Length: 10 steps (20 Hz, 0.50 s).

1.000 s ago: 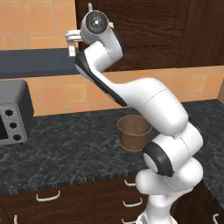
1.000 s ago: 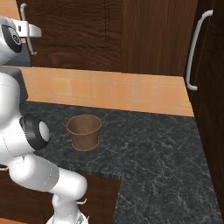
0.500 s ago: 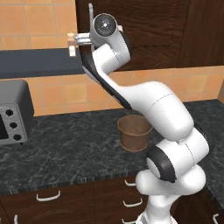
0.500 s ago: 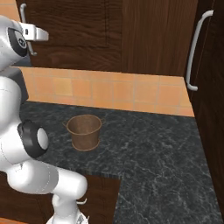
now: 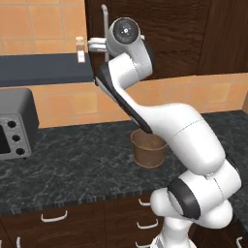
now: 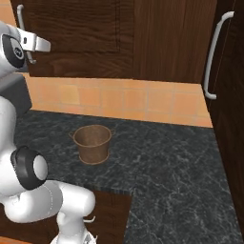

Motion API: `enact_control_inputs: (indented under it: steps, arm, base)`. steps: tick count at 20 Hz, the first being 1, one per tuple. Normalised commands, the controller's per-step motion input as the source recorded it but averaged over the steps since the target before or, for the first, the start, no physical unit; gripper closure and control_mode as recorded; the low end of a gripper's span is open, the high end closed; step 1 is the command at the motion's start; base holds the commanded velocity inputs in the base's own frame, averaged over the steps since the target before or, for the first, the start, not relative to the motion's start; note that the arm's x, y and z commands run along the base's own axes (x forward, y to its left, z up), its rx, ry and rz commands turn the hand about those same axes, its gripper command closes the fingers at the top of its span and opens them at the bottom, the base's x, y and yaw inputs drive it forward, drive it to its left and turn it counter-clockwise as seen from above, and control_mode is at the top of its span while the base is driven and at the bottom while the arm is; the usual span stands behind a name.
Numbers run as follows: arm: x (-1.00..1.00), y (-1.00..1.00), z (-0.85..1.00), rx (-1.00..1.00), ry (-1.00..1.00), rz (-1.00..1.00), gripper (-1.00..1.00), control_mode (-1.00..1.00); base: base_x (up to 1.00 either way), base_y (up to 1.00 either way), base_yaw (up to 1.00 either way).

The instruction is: Open the cabinet, pick up the bread from the cabinet and place it in the basket. Then move the basket to the dining counter.

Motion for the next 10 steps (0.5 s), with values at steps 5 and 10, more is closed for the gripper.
enact_control_inputs:
  steps: [5,10]
  arm:
    - [-0.40,-1.00,0.00,0.16,0.00,-0.01,1.00,-1.00]
    - [-0.42,-1.00,0.00,0.14,0.01,-0.01,1.00,-1.00]
  base:
    - [0.00,0.00,0.00]
    - [0.00,0.00,0.00]
